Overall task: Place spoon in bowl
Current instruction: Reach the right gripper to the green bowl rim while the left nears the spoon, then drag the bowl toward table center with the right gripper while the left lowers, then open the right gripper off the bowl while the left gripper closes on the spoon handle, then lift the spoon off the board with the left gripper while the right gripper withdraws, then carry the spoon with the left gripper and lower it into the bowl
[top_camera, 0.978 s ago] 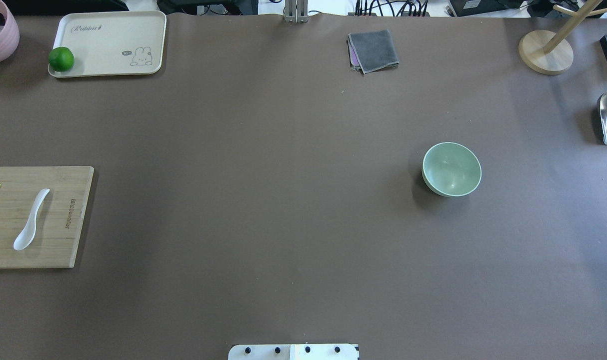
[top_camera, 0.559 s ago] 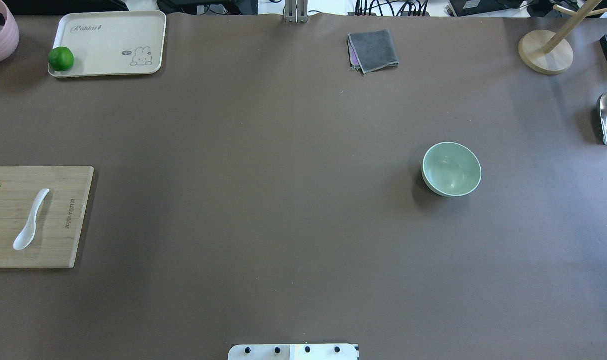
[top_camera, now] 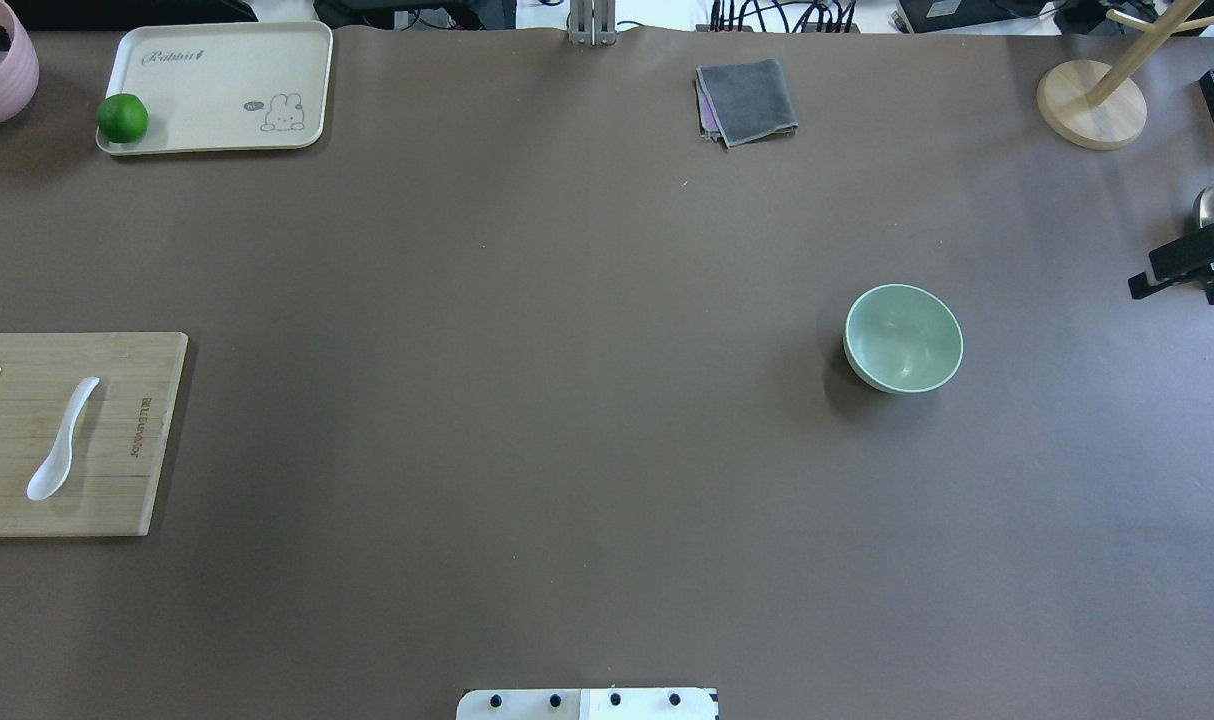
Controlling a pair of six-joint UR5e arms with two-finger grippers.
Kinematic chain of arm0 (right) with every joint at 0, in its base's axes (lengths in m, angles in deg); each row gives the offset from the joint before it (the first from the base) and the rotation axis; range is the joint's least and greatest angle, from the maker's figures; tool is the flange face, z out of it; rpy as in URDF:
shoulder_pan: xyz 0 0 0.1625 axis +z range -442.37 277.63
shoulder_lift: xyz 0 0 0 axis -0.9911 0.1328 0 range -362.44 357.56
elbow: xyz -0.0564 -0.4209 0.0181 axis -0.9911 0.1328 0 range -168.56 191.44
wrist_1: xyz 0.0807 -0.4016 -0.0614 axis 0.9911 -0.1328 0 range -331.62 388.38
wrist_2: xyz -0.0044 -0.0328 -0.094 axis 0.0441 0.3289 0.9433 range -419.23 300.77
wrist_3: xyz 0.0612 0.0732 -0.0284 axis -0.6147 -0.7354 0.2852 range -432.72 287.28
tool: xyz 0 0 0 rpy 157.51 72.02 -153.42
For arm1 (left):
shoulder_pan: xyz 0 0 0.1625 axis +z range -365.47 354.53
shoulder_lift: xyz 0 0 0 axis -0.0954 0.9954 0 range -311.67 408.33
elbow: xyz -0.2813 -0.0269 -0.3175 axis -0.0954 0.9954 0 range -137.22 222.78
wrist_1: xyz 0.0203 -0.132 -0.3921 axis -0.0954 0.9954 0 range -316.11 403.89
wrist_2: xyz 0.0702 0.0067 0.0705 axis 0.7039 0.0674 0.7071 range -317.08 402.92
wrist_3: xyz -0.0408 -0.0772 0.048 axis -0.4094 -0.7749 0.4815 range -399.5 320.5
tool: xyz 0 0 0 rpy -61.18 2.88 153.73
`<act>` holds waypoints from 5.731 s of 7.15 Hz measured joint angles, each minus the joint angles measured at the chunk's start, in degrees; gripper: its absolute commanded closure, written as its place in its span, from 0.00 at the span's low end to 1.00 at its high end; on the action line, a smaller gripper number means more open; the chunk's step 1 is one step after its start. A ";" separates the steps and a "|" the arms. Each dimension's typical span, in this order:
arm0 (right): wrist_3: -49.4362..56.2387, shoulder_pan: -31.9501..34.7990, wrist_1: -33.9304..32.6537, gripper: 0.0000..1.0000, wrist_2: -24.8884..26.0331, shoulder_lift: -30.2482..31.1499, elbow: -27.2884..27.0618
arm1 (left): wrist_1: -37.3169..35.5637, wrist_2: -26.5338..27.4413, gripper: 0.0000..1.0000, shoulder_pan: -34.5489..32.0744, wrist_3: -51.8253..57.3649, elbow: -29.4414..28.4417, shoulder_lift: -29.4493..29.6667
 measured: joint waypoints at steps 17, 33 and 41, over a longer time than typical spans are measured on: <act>-40.68 -20.59 15.51 1.00 8.85 -18.49 12.83 | 7.89 12.12 0.27 22.65 -23.14 -2.39 1.41; -59.11 -42.82 6.31 0.00 32.26 -34.83 10.66 | 12.52 15.24 1.00 27.31 -23.34 -7.60 -0.33; -32.57 -21.12 -0.53 0.00 17.03 -11.55 -4.95 | -9.04 13.25 1.00 32.62 -38.96 -0.26 30.28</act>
